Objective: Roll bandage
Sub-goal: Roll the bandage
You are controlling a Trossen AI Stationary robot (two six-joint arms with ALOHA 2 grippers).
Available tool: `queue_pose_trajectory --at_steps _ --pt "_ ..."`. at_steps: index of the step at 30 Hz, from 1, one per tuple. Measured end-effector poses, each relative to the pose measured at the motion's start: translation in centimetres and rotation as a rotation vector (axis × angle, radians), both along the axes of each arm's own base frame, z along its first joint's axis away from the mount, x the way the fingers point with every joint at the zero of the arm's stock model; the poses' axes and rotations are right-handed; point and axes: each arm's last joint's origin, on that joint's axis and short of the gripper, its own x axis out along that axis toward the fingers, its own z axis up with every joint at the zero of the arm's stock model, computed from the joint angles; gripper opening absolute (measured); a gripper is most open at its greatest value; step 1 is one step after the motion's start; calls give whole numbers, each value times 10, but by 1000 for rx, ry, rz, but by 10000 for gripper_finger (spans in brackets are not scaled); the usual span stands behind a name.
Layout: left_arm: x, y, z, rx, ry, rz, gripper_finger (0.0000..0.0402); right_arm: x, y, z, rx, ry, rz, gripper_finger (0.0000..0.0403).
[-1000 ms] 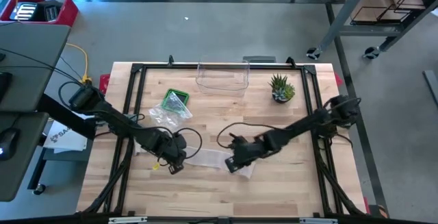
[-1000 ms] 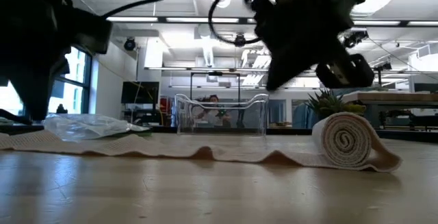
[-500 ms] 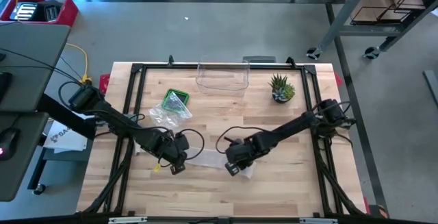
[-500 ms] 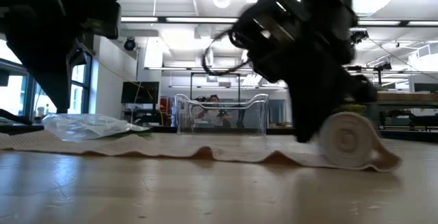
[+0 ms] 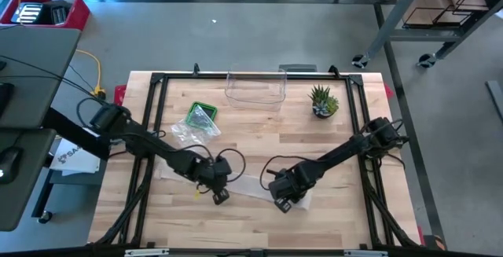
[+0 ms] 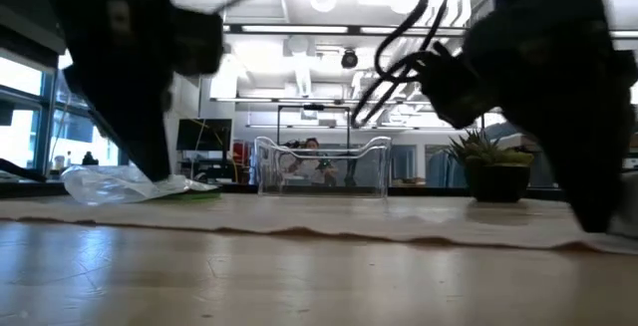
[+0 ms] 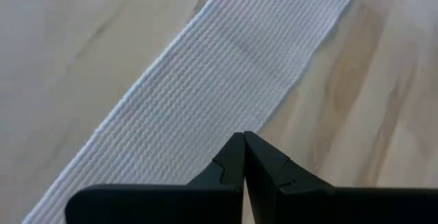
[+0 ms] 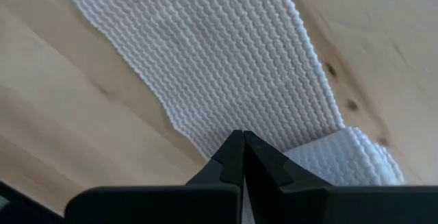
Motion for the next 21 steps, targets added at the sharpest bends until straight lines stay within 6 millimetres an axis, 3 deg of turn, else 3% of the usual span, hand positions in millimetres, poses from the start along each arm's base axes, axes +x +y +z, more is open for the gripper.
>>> queue_pose_trajectory --at_steps 4,9,21 --pt "20 2 -16 -35 -9 18 0 -3 0 6 4 -1 14 0" --pt "39 -4 -8 -25 -52 -24 0 -4 -1 14 12 -21 13 0" --pt "41 -8 -26 17 -4 -41 0 -12 7 3 43 -19 -25 0"
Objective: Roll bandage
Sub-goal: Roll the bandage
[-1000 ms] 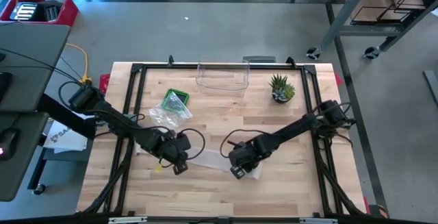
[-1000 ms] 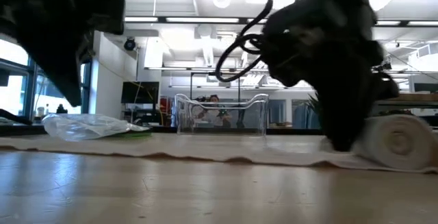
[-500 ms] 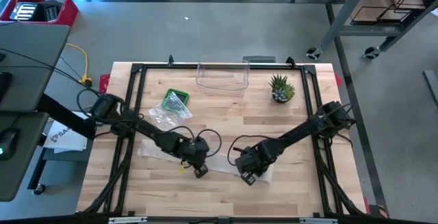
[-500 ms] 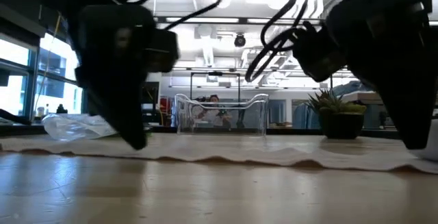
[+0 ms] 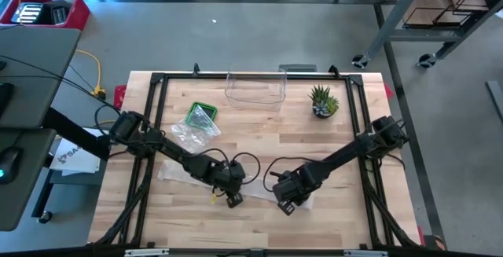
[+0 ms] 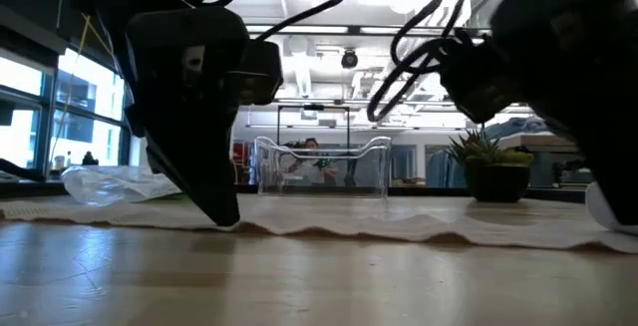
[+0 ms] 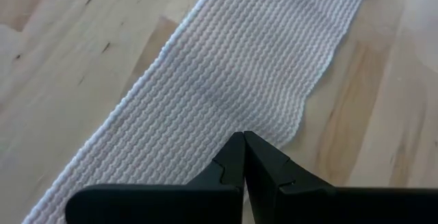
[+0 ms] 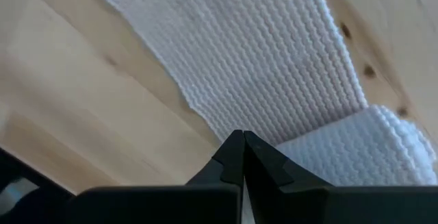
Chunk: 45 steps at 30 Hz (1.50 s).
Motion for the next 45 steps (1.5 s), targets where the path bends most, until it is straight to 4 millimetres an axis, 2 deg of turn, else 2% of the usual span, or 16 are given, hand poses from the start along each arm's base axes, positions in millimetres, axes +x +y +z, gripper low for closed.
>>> queue_pose_trajectory --at_steps 9,19,33,39,45 --pt "-8 1 -3 28 86 -7 0 -4 2 0 -11 25 12 0" --pt "-20 -6 -6 72 165 -39 0 -6 2 -1 -13 44 20 0" --pt "-29 -9 -5 109 221 -56 0 -7 2 -1 -13 55 22 0" --pt "-29 -6 -2 119 202 -48 0 -8 3 -1 -15 58 19 0" --pt "-18 -5 4 79 95 -32 0 1 -2 0 3 4 -5 0"
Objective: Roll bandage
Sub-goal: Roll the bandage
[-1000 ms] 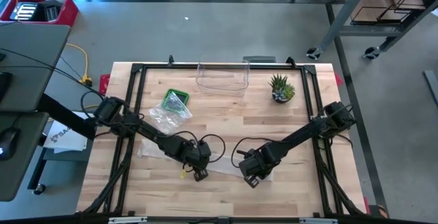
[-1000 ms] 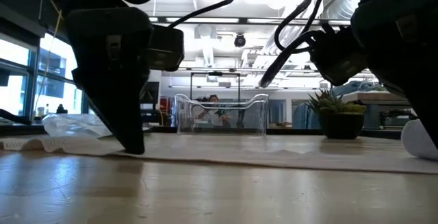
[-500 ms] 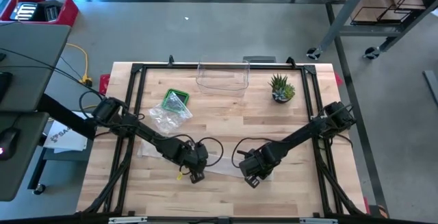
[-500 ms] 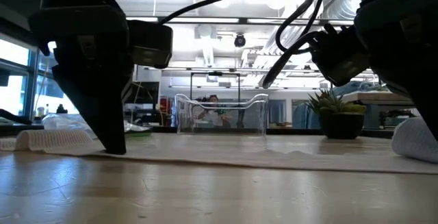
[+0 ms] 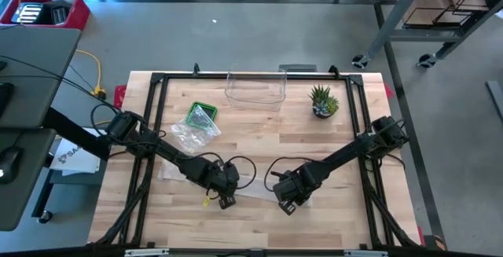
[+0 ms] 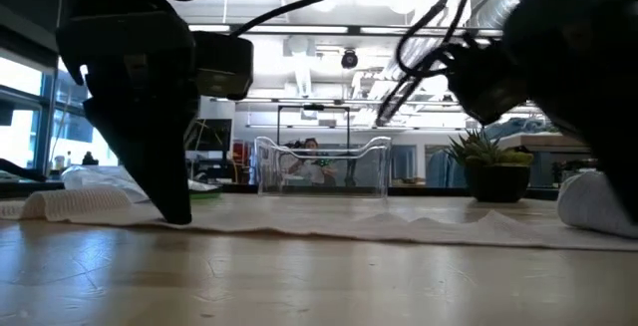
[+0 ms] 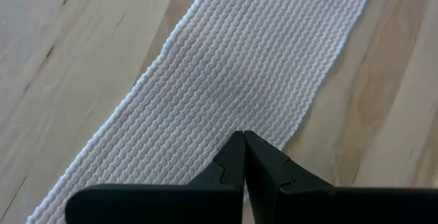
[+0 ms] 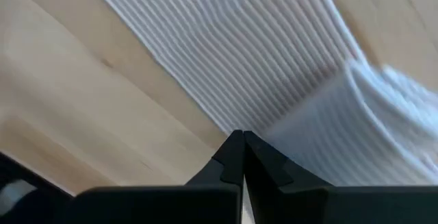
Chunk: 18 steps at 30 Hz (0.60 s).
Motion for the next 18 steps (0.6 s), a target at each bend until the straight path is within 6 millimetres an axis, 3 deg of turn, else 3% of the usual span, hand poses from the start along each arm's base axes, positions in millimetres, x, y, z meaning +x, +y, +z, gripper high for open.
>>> queue_pose_trajectory --at_steps 11,15,18 --pt "5 -3 2 -35 -54 25 0 17 -20 14 -18 -107 -65 0" --pt "5 -1 2 -29 -49 19 0 11 -35 35 -66 -137 -100 0" --pt "5 2 3 -24 -36 17 0 -5 -44 38 -119 -76 -104 0"
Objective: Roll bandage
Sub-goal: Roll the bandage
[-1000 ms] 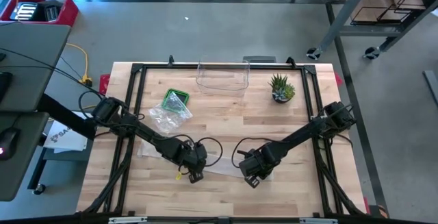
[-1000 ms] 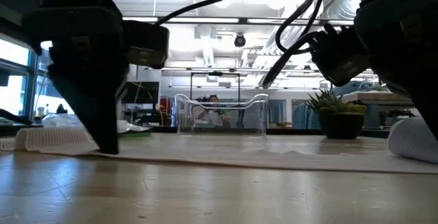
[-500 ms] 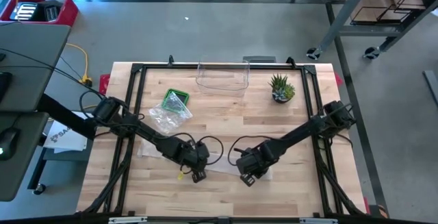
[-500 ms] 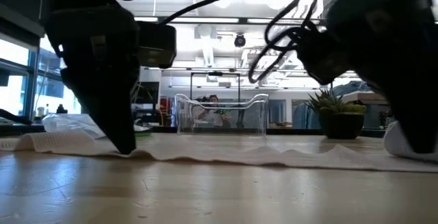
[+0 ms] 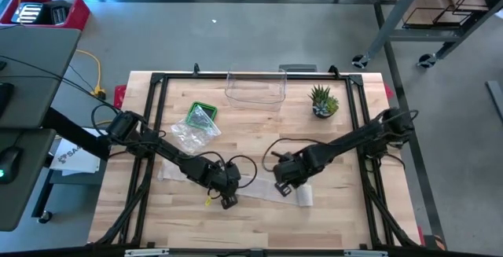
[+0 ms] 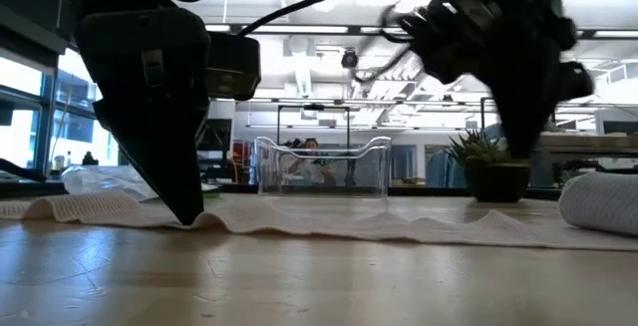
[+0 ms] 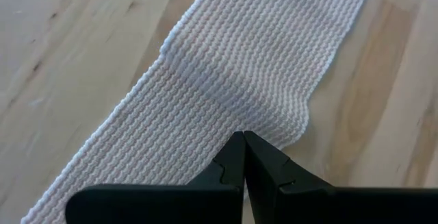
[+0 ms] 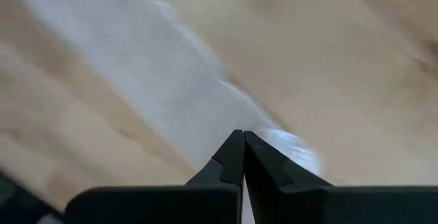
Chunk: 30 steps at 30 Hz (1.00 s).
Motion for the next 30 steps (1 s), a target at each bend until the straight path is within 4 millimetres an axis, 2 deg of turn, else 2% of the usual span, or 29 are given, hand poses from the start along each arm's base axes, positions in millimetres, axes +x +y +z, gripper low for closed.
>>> queue_pose_trajectory --at_steps 4,8,14,17,23,26,30 --pt "0 5 5 -4 -6 14 0 -19 -7 -6 34 -7 -26 0" --pt "3 14 15 -4 -41 44 0 -38 -14 -12 54 -69 -129 0" --pt "4 28 18 27 -25 37 0 -63 -25 2 46 -195 -195 0" --pt "10 36 28 19 -78 56 0 -77 -27 5 68 -210 -203 0" --pt "46 50 47 85 -159 -4 0 -104 -12 -10 191 -228 -221 0" --pt "73 59 54 140 -188 -62 0 -114 5 -16 236 -254 -206 0" --pt "111 75 54 202 -195 -153 0 -123 35 -9 301 -328 -143 0"
